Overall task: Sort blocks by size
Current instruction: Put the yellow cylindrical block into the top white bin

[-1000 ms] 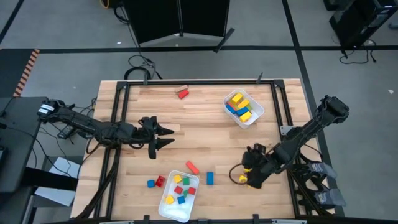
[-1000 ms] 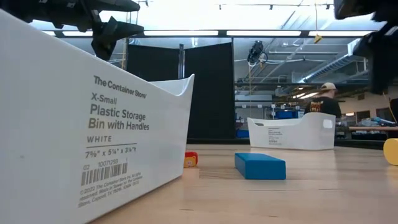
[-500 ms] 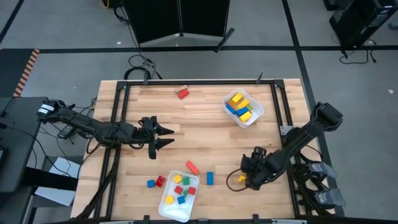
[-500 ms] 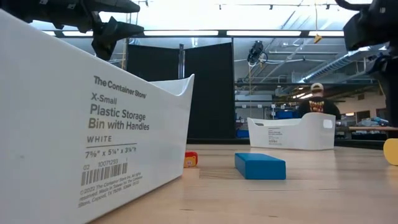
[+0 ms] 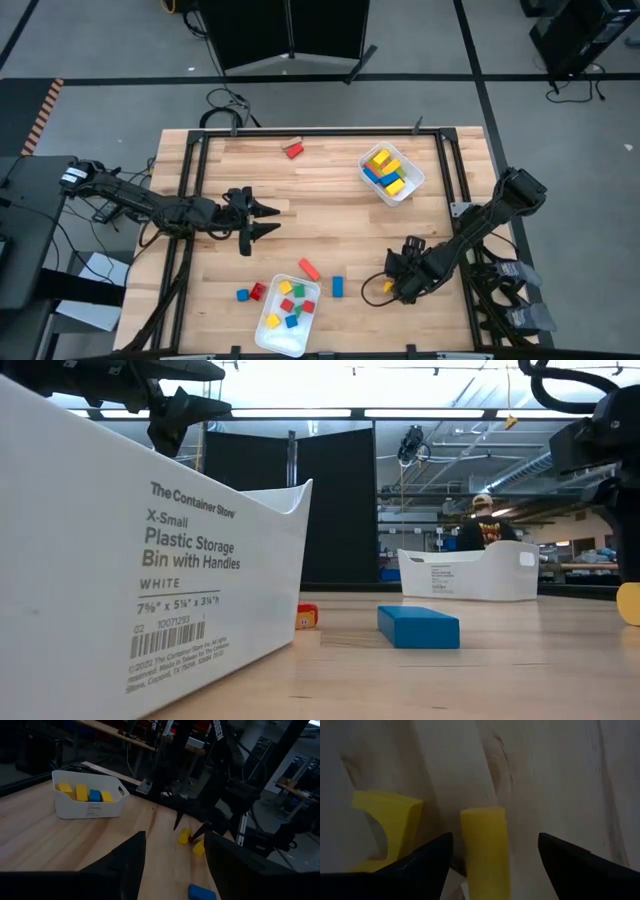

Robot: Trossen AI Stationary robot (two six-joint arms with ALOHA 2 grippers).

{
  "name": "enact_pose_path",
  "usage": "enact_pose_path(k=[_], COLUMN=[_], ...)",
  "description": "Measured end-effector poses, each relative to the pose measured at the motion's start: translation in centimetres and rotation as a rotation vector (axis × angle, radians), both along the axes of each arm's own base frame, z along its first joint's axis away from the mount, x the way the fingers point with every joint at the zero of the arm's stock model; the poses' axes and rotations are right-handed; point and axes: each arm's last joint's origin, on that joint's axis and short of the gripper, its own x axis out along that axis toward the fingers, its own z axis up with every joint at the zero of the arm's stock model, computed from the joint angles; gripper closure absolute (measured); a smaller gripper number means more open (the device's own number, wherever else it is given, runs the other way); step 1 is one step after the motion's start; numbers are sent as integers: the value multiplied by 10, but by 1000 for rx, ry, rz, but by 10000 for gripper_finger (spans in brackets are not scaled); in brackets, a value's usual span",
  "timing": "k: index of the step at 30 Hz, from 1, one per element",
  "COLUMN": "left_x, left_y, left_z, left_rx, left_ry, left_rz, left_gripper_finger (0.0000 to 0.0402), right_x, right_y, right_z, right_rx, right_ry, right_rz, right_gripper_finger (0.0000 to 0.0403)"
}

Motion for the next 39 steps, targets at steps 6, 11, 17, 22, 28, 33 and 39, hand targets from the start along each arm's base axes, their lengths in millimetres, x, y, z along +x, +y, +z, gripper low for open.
enact_pose_path(k=[6,11,17,22,28,33,39], left_x=[0,0,0,0,0,0,0], left_y=[0,0,0,0,0,0,0], left_z=[0,0,0,0,0,0,0], left_rx=[1,1,1,1,1,1,1], left_ry=[0,0,1,1,1,1,1], left_rz=[0,0,0,0,0,0,0], left_gripper_finger=[193,193,193,193,193,193,193], right_x=[0,0,2,4,4,4,9], right_y=[-4,-9,-12,-15,-15,-16,-22], right_z=[-8,-13,-13,-13,-14,-11,25], right_rx=[25,45,50,45,35,12,-106], right_ry=[1,0,3,3,-1,3,-91], right_rz=[3,-9,4,1,10,14,13], right_gripper_finger=[114,126,163,223,261,261,261])
